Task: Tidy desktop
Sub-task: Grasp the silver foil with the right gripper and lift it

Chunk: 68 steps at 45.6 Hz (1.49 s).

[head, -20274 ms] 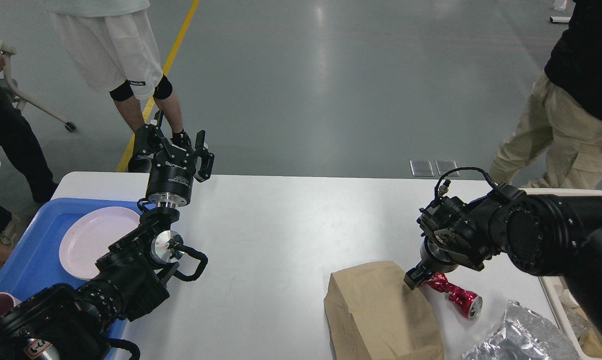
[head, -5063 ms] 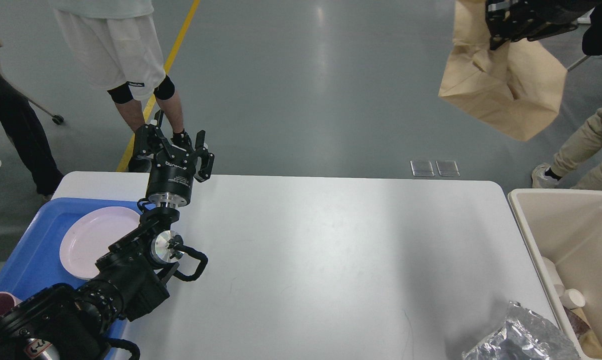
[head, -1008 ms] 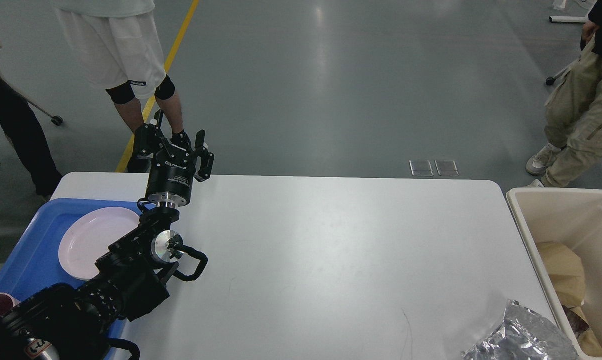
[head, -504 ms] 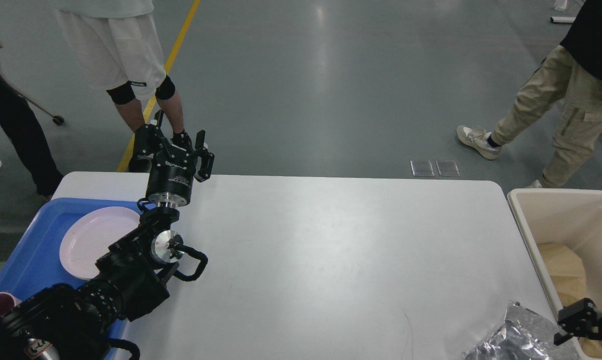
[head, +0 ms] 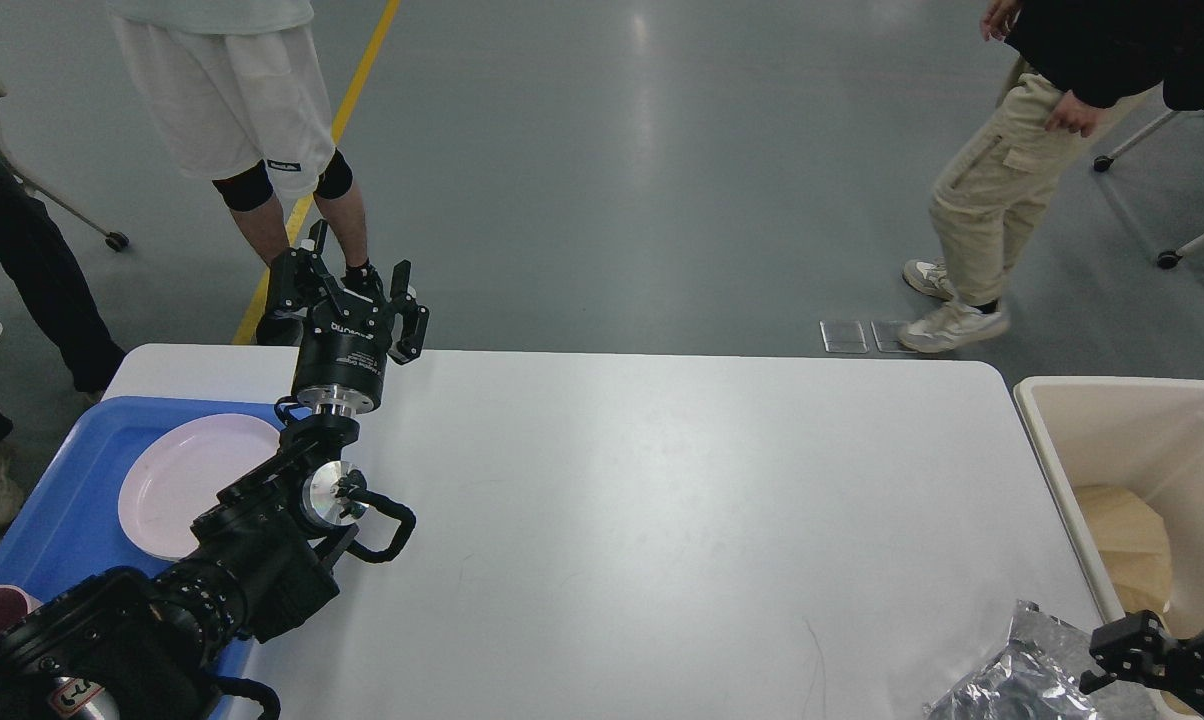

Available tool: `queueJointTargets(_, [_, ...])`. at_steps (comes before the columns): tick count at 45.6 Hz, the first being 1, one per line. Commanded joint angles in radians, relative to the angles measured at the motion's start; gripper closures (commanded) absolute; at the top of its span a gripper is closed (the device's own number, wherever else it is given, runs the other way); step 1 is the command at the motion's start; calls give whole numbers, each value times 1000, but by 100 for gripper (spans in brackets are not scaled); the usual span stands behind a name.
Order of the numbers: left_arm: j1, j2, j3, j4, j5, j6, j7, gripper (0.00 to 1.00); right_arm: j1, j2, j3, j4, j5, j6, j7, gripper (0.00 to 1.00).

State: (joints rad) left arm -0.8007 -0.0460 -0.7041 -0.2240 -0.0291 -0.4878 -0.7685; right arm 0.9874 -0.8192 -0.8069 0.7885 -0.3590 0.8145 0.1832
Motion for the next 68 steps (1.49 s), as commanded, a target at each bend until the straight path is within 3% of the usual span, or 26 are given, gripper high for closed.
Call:
queueJointTargets(1, [0, 0, 0, 0, 0, 0, 0, 3, -27, 0, 2, -35, 0, -1, 1, 0])
queueJointTargets(25, [0, 0, 0, 0, 0, 0, 0, 3, -161, 64, 118, -141, 20, -24, 1, 4])
queueJointTargets(36, [0, 0, 0, 0, 0, 0, 0, 3, -194, 80, 118, -176, 52, -46, -1, 31])
queueJointTargets(48, [0, 0, 0, 0, 0, 0, 0, 3, -196, 78, 87, -175, 52, -43, -5, 100])
queueJointTargets(62, [0, 0, 0, 0, 0, 0, 0, 3, -127, 40, 81, -158, 51, -14, -4, 100])
queueJointTargets(68, [0, 0, 0, 0, 0, 0, 0, 3, -26, -5, 34, -138, 49, 115, -2, 100])
